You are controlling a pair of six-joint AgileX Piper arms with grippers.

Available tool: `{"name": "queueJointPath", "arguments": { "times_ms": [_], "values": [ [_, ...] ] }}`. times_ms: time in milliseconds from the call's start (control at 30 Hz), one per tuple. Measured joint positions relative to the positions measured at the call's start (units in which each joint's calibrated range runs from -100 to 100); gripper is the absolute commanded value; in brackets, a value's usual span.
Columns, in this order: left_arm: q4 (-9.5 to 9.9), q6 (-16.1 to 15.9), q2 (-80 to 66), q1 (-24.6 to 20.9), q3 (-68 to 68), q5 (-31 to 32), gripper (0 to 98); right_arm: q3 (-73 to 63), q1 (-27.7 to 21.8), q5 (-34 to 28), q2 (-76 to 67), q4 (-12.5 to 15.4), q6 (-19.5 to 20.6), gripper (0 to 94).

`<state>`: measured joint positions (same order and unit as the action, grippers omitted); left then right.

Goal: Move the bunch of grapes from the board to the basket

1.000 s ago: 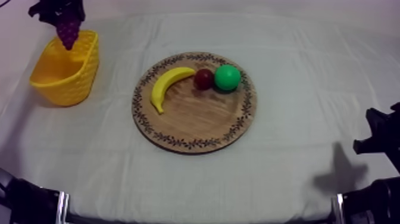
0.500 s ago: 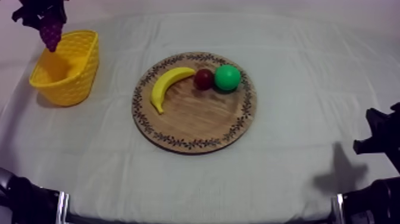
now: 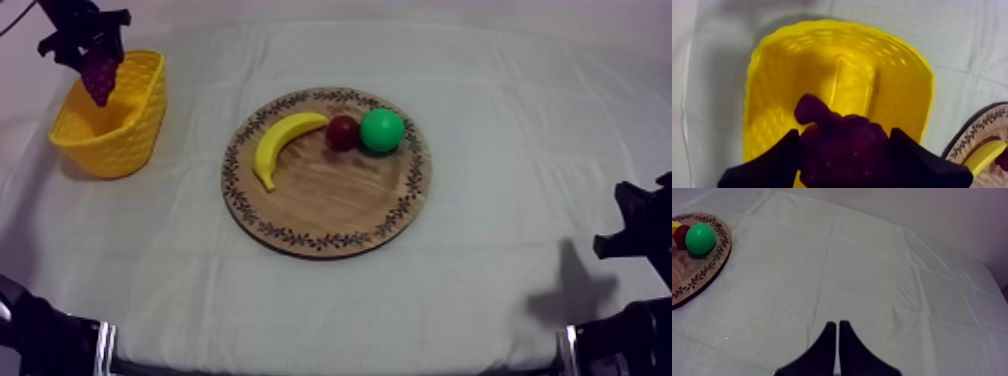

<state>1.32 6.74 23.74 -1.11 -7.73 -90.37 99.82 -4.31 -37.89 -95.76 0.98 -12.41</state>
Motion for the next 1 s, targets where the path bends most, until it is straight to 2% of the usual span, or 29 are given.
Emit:
{"name": "queueJointPath", "arguments": {
  "times_ms": [433,800,1000],
  "values": [
    [-0.82,-0.6,5.9,-1.4,1.1,2.8,55.1,0.0,0.0,0.0,0.0,0.0,0.0,0.3],
    [-1.32,-0.7,7.4,-1.6,1.7,3.7,81.2,0.0,0.0,0.0,0.0,0.0,0.0,0.3],
    [-1.32,-0.8,7.3,-1.8,2.6,4.6,88.1,0.0,0.0,0.0,0.0,0.0,0.0,0.3]
  ]
}}
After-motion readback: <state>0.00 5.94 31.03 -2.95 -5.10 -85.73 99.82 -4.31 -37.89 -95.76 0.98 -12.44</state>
